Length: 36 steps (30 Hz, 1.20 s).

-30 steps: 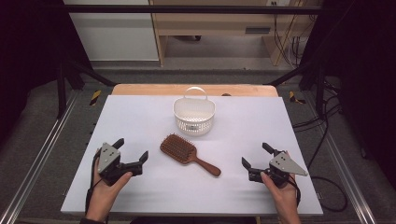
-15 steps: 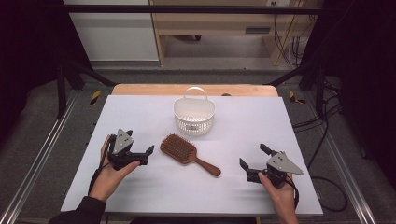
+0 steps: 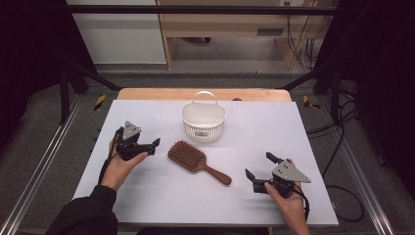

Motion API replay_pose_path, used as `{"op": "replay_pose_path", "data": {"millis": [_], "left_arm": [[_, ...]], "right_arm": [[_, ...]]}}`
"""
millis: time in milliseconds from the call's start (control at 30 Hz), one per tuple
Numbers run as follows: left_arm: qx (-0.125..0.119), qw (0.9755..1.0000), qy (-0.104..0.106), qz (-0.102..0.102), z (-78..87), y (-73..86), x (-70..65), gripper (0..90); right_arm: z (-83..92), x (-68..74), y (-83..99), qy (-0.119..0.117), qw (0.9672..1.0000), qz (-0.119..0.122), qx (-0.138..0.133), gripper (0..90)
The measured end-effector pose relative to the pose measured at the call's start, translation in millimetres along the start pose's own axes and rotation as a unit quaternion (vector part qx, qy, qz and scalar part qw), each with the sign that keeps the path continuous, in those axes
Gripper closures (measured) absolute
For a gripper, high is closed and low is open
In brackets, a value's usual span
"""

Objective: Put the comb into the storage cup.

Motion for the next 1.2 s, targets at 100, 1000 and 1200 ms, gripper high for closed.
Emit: {"op": "replay_pose_path", "data": {"millis": [100, 1000, 1200], "left_arm": [[-0.001, 0.9998, -0.007, 0.020, -4.9, 0.8, 6.4, 19.8], [-0.010, 0.9999, 0.013, 0.003, -11.5, -1.0, -8.8, 75.5], [0.006, 0.9991, 0.041, -0.012, -16.7, 2.0, -21.5, 87.5]], "right_arm": [[-0.1, 0.9, 0.0, 0.000, 1.0000, 0.002, 0.001, 5.3], [34.4, -6.1, -10.1, 0.026, 0.9968, -0.005, -0.075, 4.2], [38.9, -7.4, -8.9, 0.034, 0.9959, -0.010, -0.083, 3.9]]}}
Point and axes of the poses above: each handheld gripper's, and its own axes: z roughly backward along the jaws, y roughly out of its underside, x roughly to its left, the point moved 5 cm from there along -z, roughly forward along the jaws, and after that the axes turned 10 degrees about -y, right-handed, at the moved point
